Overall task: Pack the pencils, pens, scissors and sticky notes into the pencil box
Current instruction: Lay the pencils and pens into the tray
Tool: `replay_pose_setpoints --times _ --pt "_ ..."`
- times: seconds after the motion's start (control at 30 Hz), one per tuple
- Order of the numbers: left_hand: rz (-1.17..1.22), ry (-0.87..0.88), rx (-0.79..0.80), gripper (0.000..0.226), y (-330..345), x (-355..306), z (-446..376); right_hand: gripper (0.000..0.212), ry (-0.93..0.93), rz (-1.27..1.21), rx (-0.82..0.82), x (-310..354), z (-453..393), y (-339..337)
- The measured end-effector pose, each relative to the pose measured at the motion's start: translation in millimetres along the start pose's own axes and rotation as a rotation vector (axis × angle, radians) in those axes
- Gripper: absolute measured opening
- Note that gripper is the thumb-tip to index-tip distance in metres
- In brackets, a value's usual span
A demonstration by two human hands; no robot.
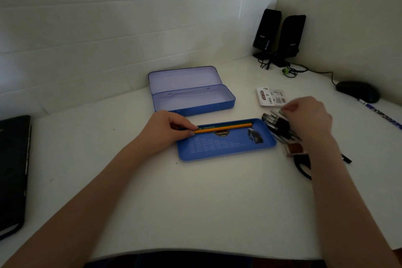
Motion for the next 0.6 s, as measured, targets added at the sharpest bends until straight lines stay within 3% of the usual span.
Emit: replay_pose_setpoints --times 0.1,0.23,0.6 --pt "-0.016 0.002 -0.007 0.015 -0.3 0.0 -0.7 0.021 0.152 -0.033 0.017 -19.1 -2.0 -0.2" --pt "-0.01 -0.007 -0.007 0.016 -0.6 -0.5 0.2 0.018 0.214 -0.059 -0.004 -22.7 -3.8 0.4" --pt "-0.021 -0.018 0.002 0.015 -0.8 -0.8 0.5 0.014 0.2 -0.016 -0.018 -17.3 -2.4 1.3"
Point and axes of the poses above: each hand's wrist, its own z-axis away from the middle knuckle, its own y-axis out of the palm, x = y × z, the point moved 4 cm from there along -z, towards the middle knuckle, and after that the axes turned 13 degrees about -z, right-handed, at the moved point
